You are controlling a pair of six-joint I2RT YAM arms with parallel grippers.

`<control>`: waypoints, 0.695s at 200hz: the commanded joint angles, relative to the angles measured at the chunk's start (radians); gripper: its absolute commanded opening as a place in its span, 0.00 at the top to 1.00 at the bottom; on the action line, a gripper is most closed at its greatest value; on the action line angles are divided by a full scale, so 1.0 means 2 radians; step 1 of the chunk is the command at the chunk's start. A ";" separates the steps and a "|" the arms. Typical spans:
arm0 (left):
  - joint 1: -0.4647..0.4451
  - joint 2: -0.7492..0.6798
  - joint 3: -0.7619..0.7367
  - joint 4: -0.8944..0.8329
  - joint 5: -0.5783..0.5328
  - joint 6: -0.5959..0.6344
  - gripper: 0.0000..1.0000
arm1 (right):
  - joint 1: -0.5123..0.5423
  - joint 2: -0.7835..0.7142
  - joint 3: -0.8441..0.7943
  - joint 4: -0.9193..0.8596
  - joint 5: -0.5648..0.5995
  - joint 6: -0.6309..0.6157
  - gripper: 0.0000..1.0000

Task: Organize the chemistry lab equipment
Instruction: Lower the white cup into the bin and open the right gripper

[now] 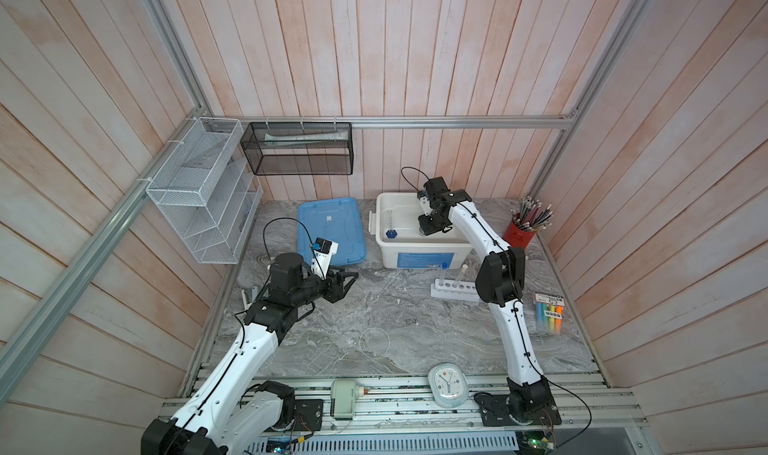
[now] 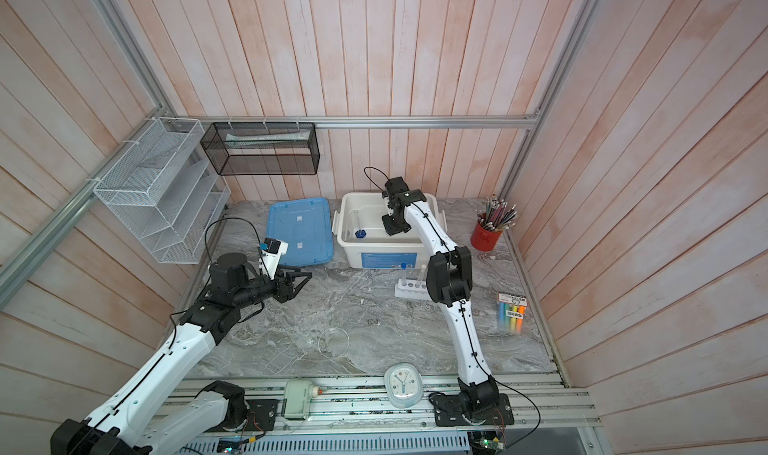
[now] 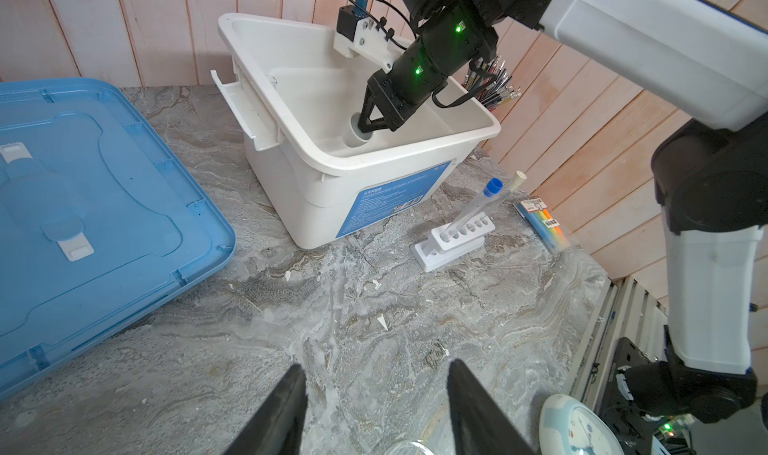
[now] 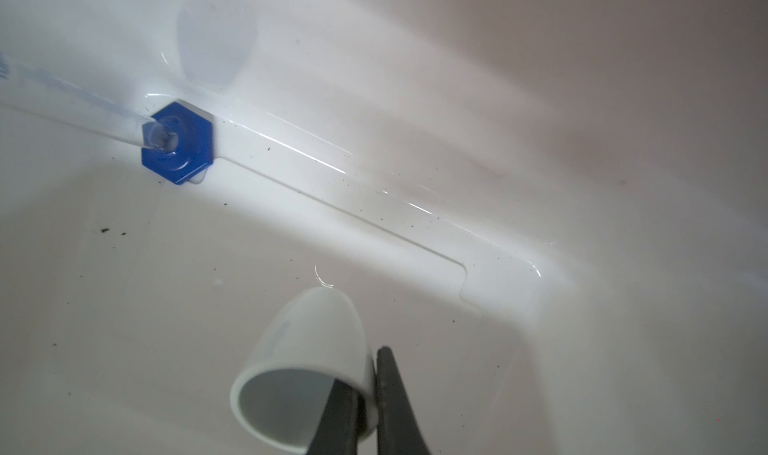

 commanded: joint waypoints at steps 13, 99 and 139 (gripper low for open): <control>0.001 -0.024 0.002 0.008 -0.002 -0.006 0.44 | -0.004 -0.024 -0.009 0.005 -0.014 0.000 1.00; 0.001 -0.014 0.009 0.001 -0.008 -0.004 0.44 | -0.004 0.017 -0.005 0.002 -0.018 -0.010 1.00; 0.001 -0.006 0.015 -0.005 -0.011 -0.001 0.44 | -0.004 0.030 -0.005 0.016 -0.014 -0.010 1.00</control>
